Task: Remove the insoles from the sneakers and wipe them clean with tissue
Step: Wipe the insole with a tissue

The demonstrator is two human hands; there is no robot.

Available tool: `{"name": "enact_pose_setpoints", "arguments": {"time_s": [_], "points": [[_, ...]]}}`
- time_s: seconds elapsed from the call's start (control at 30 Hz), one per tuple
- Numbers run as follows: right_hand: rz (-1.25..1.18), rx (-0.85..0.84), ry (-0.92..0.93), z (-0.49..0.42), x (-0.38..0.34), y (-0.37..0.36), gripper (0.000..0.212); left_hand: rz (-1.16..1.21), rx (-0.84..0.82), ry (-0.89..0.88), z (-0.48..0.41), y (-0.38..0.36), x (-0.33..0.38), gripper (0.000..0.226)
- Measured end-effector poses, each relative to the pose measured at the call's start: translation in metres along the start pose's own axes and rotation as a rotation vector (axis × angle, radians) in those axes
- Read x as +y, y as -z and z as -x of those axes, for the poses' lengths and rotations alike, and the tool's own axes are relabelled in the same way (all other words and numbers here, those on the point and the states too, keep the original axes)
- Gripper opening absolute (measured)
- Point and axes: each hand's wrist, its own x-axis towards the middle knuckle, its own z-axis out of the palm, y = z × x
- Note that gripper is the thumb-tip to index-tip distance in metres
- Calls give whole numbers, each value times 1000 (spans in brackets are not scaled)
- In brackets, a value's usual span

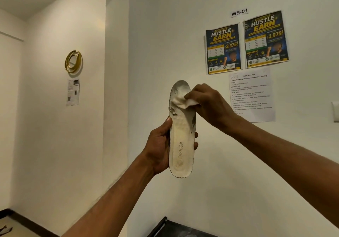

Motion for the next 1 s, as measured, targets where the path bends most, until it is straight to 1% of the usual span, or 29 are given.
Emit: {"name": "enact_pose_setpoints", "arguments": {"time_s": [0.07, 0.1, 0.2, 0.23, 0.3, 0.33, 0.37, 0.43, 0.47, 0.5, 0.57, 0.6, 0.63, 0.7, 0.73, 0.77, 0.83, 0.87, 0.9, 1.0], "points": [[-29, 119, -101, -4, 4, 3, 25, -16, -4, 4, 0, 0, 0, 59], [-34, 130, -119, -6, 3, 4, 26, -27, -6, 6, 1, -1, -1, 58], [-19, 27, -4, -7, -5, 3, 29, -54, -9, 17, 1, -2, -3, 56], [-26, 40, -11, -9, -5, 3, 28, -63, -7, 16, 2, -2, -2, 57], [-39, 155, -112, -14, 0, 5, 24, -74, -11, 17, 3, -3, -2, 58], [-35, 176, -133, -16, 0, 6, 23, -82, -12, 19, 3, -3, -3, 59], [-23, 146, -114, -16, -4, 6, 24, -93, -15, 19, 3, -3, -3, 58], [1, 25, 3, -13, -14, 2, 28, -120, -19, 18, 3, -2, -4, 58], [4, 9, 32, -13, -15, 1, 29, -128, -17, 18, 2, -2, -3, 58], [-4, 38, 0, -16, -13, 1, 27, -132, -13, 21, 3, -2, -3, 58], [-19, 179, -136, -21, -4, 3, 21, -138, -9, 27, 4, -2, -3, 59], [-21, 201, -161, -21, -2, 4, 19, -145, -14, 28, 4, -2, -3, 59], [-18, 164, -138, -20, -5, 3, 19, -155, -18, 26, 4, -2, -3, 59], [-7, 17, 0, -13, -16, -2, 24, -176, -20, 15, 4, 0, -3, 59], [-11, -11, 42, -11, -19, -4, 25, -177, -14, 11, 4, 1, -2, 58], [-23, 9, 14, -12, -17, -3, 23, -170, -8, 11, 4, 1, -2, 58], [-40, 164, -133, -17, -6, 0, 17, -155, -5, 18, 5, 1, -3, 59], [-44, 198, -171, -19, -4, 2, 16, -153, -7, 21, 6, 2, -4, 59], [-51, 172, -155, -18, -6, 4, 17, -153, -7, 22, 5, 2, -5, 58], [-80, -21, 69, -9, -25, 1, 24, -155, 0, 13, 4, 6, -1, 58]]}}
